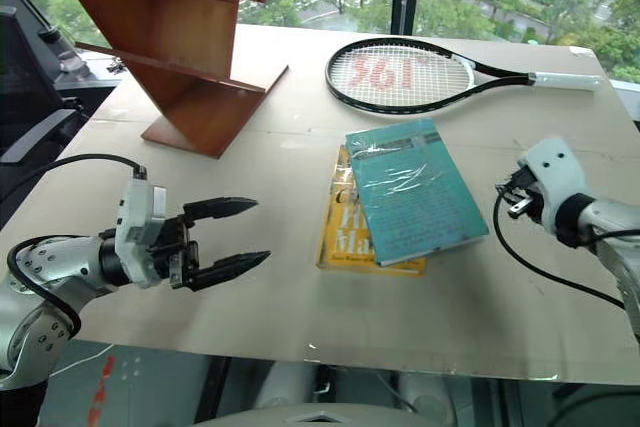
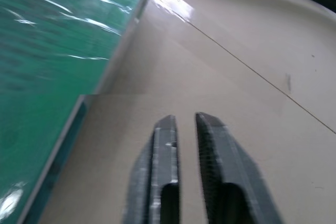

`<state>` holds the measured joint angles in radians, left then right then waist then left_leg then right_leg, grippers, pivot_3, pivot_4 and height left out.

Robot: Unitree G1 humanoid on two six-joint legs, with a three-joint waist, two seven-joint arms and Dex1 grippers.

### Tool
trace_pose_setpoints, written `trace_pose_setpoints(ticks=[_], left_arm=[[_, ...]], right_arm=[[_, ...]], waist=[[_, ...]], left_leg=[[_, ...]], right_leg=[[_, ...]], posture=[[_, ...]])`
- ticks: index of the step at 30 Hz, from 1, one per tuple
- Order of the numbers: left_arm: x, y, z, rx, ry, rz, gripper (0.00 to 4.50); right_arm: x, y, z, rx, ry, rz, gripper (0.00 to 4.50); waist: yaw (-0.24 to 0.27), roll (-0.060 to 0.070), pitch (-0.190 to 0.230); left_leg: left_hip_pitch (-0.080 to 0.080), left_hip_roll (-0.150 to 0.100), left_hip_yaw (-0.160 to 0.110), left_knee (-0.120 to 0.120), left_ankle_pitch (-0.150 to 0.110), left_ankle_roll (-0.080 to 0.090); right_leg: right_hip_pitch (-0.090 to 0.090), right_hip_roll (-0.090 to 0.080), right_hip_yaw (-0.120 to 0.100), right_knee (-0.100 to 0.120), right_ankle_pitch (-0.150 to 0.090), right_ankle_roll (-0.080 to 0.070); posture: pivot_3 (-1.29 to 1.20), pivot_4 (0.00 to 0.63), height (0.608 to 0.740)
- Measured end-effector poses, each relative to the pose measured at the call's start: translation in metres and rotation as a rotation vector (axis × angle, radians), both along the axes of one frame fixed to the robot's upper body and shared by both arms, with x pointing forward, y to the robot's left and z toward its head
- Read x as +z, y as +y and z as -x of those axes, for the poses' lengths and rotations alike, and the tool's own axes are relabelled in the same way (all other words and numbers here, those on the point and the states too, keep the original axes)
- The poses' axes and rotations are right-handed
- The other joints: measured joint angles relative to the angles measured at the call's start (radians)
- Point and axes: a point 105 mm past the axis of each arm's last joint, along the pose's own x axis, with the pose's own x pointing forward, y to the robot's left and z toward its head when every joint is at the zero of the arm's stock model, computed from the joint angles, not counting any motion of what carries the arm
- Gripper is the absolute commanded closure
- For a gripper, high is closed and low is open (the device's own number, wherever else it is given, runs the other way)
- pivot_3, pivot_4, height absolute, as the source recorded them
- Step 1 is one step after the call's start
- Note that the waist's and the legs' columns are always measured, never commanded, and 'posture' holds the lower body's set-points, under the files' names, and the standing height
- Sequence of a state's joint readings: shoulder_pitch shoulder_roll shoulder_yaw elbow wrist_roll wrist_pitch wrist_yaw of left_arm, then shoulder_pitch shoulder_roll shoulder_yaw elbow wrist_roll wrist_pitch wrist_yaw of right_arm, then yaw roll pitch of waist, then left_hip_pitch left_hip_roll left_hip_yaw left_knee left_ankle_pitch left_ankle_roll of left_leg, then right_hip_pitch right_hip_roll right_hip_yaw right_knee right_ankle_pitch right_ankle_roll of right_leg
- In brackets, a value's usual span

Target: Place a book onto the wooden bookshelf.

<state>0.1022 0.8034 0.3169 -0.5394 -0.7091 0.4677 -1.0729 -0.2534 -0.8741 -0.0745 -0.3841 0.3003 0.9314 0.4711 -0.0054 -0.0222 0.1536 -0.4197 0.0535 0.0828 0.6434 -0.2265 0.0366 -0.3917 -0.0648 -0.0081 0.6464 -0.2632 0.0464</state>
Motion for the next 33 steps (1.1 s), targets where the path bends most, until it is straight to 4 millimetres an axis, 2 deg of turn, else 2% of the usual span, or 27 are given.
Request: trace_pose_setpoints(ticks=[1,3,4,8,13,18,20,22,24,26,27,30,31,32,33], left_arm=[[-0.001,0.000,0.000,-0.001,0.003,0.000,0.00],[-0.004,0.001,0.002,0.009,0.010,0.001,0.00],[-0.006,0.002,0.003,0.019,0.011,-0.003,0.00],[-0.010,0.008,0.006,0.053,0.011,-0.016,0.00],[-0.014,0.020,0.007,0.105,0.016,-0.033,0.00],[-0.015,0.030,0.002,0.155,0.021,-0.030,0.00],[-0.015,0.035,-0.003,0.186,0.016,-0.028,0.00],[-0.012,0.040,-0.016,0.252,0.005,-0.017,0.00],[-0.011,0.044,-0.025,0.302,0.027,-0.004,0.00],[-0.015,0.047,-0.042,0.382,0.146,0.012,0.00],[-0.016,0.050,-0.044,0.402,0.176,0.009,0.00],[-0.010,0.047,-0.063,0.380,0.461,0.152,0.00],[-0.008,0.047,-0.067,0.381,0.520,0.183,0.00],[-0.005,0.045,-0.075,0.375,0.618,0.224,0.00],[-0.002,0.042,-0.081,0.364,0.684,0.260,0.00]], right_arm=[[-0.002,0.002,-0.002,0.004,0.004,0.008,4.43],[-0.010,0.019,-0.009,0.052,0.013,0.023,4.43],[-0.014,0.036,-0.014,0.102,0.019,0.002,4.43],[-0.008,0.072,-0.019,0.225,-0.011,-0.013,4.43],[-0.010,0.100,-0.018,0.308,-0.026,-0.028,4.43],[-0.005,0.099,-0.015,0.332,-0.078,-0.025,4.43],[-0.003,0.089,-0.008,0.340,-0.112,-0.089,4.43],[-0.001,0.068,0.005,0.342,-0.143,-0.172,4.43],[0.005,0.053,0.016,0.348,-0.149,-0.235,3.91],[0.017,0.039,0.040,0.397,-0.171,-0.340,3.18],[0.019,0.040,0.044,0.416,-0.174,-0.353,2.64],[0.022,0.041,0.079,0.521,-0.157,-0.454,1.22],[0.023,0.043,0.085,0.551,-0.159,-0.470,0.93],[0.026,0.046,0.093,0.581,-0.164,-0.479,0.37],[0.029,0.046,0.098,0.593,-0.176,-0.484,0.02]], waist=[[-0.001,0.000,0.000],[-0.004,0.000,0.000],[-0.008,0.000,0.000],[-0.008,0.000,0.000],[-0.005,0.000,0.000],[-0.003,0.000,0.000],[0.003,0.000,0.000],[0.019,0.000,0.000],[0.019,0.000,0.000],[0.024,-0.001,-0.001],[0.020,-0.002,-0.001],[0.019,-0.002,-0.001],[0.018,-0.002,-0.001],[0.018,-0.002,-0.001],[0.014,-0.003,0.000]], left_leg=[[0.000,0.000,0.000,0.000,0.000,0.000],[-0.001,0.000,0.000,0.000,0.000,0.000],[-0.002,0.001,0.001,0.000,0.000,0.000],[-0.003,0.001,0.001,0.000,0.000,0.000],[-0.004,0.001,0.001,0.001,0.000,0.000],[-0.006,0.001,0.000,0.004,0.000,0.000],[-0.007,0.001,-0.002,0.005,0.000,0.000],[-0.009,0.001,-0.004,0.006,0.000,0.000],[-0.009,0.001,-0.005,0.006,0.000,0.000],[-0.009,0.001,-0.008,0.007,0.000,0.000],[-0.008,0.001,-0.009,0.007,0.000,0.000],[-0.007,0.001,-0.010,0.009,0.000,0.000],[-0.006,0.001,-0.010,0.009,0.000,0.000],[-0.005,0.000,-0.009,0.010,0.000,0.000],[-0.003,0.000,-0.009,0.010,0.000,0.000]], right_leg=[[0.000,0.000,0.000,0.000,0.000,0.000],[-0.001,0.001,0.001,0.000,0.000,0.000],[-0.003,0.002,0.001,0.001,0.001,0.001],[-0.005,0.002,0.002,0.002,0.002,0.004],[-0.005,0.002,0.001,0.002,0.002,0.004],[-0.005,0.002,0.000,0.002,0.001,0.002],[-0.005,0.002,-0.002,0.002,0.002,0.004],[-0.005,0.003,-0.003,0.002,0.002,0.004],[-0.005,0.003,-0.003,0.003,0.003,0.005],[-0.003,0.003,-0.005,0.005,0.002,0.005],[-0.003,0.003,-0.006,0.006,0.002,0.005],[-0.003,0.005,-0.006,0.011,0.002,0.005],[-0.003,0.005,-0.006,0.012,0.002,0.005],[-0.002,0.006,-0.004,0.012,0.002,0.006],[-0.001,0.006,-0.003,0.012,0.001,0.007]], posture=[[0.00,0.150,0.739],[0.00,0.150,0.739],[0.00,0.150,0.739],[0.00,0.150,0.739],[0.00,0.150,0.739],[0.00,0.150,0.739],[0.00,0.150,0.739],[0.00,0.150,0.739],[0.00,0.150,0.739],[0.00,0.150,0.739],[0.00,0.150,0.739],[0.00,0.150,0.739],[0.00,0.150,0.739],[0.00,0.150,0.739],[0.00,0.150,0.739]])
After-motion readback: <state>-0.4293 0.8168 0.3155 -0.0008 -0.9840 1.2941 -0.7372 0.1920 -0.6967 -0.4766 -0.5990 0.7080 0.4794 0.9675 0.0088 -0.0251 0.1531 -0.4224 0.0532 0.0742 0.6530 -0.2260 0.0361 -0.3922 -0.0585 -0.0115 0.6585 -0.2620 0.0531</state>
